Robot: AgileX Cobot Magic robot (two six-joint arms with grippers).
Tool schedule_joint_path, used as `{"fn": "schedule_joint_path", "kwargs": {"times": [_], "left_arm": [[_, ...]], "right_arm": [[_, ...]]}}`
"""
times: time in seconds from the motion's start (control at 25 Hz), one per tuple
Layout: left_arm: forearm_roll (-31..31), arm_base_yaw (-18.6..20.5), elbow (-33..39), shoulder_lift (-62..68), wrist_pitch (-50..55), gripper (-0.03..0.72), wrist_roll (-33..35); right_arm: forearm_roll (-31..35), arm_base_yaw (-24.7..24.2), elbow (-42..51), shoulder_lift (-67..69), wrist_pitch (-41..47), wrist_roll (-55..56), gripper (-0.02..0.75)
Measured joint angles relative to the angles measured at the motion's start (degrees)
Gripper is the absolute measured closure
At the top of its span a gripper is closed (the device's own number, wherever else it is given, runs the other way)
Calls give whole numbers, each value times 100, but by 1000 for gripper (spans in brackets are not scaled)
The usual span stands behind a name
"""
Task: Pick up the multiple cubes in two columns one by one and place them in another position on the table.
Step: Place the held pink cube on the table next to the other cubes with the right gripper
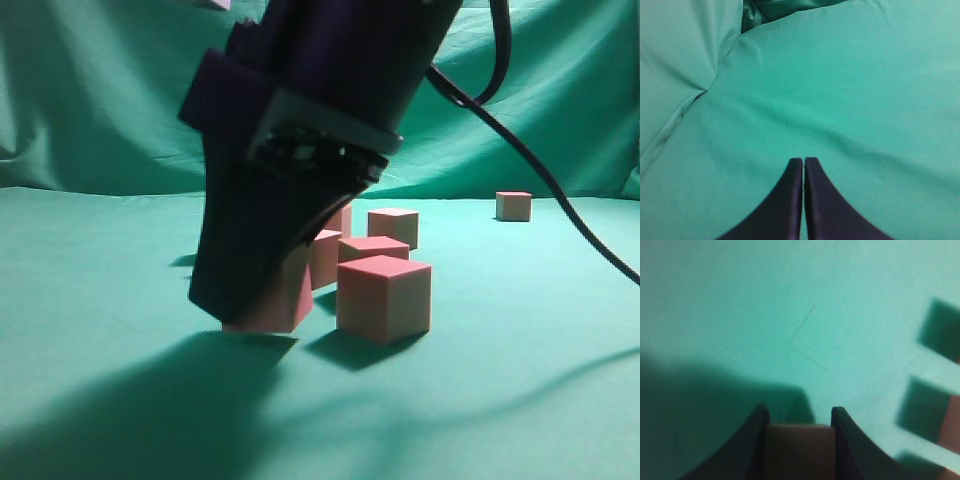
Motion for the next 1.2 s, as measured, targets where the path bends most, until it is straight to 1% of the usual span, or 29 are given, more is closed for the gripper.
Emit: {"fn": "schedule_joint_path", "kwargs": {"times": [0.36, 0.44, 0.56, 0.6, 0.64, 0.68, 0.8, 0.84, 0.88, 1.0, 1.04, 1.12, 1.16, 1.2], "left_arm": [[0, 0, 0, 0, 0, 688, 0], [0, 0, 0, 0, 0, 688, 0], [0, 0, 0, 0, 0, 688, 0], [0, 0, 0, 0, 0, 688, 0], [0, 0, 0, 0, 0, 688, 0], [0, 0, 0, 0, 0, 688, 0], [0, 0, 0, 0, 0, 688, 0], [0, 0, 0, 0, 0, 688, 0], [0, 0, 0, 0, 0, 688, 0], [0, 0, 0, 0, 0, 688, 0], [0, 0, 0, 0, 0, 688, 0], [0, 0, 0, 0, 0, 688, 0], [0, 0, 0, 0, 0, 688, 0], [0, 0, 0, 0, 0, 688, 0]], "right_arm": [[111, 0, -10, 142, -113, -40, 478], [111, 0, -10, 181, -113, -40, 395], [111, 0, -10, 185, -113, -40, 201], [111, 0, -38, 174, -97, -40, 150], [111, 0, -102, 136, -49, -40, 107], [111, 0, -160, 66, 2, -40, 82], [111, 0, -477, -185, 111, -40, 92], [111, 0, -588, -295, 154, -20, 55], [111, 0, -723, -395, 195, 38, 67], [111, 0, -1085, -778, 375, 203, 67], [111, 0, -1179, -896, 460, 252, 113], [111, -23, -1293, -1190, 627, 457, 116], [111, -75, -1317, -1341, 729, 569, 158], [87, -131, -1317, -1465, 836, 673, 172]]}}
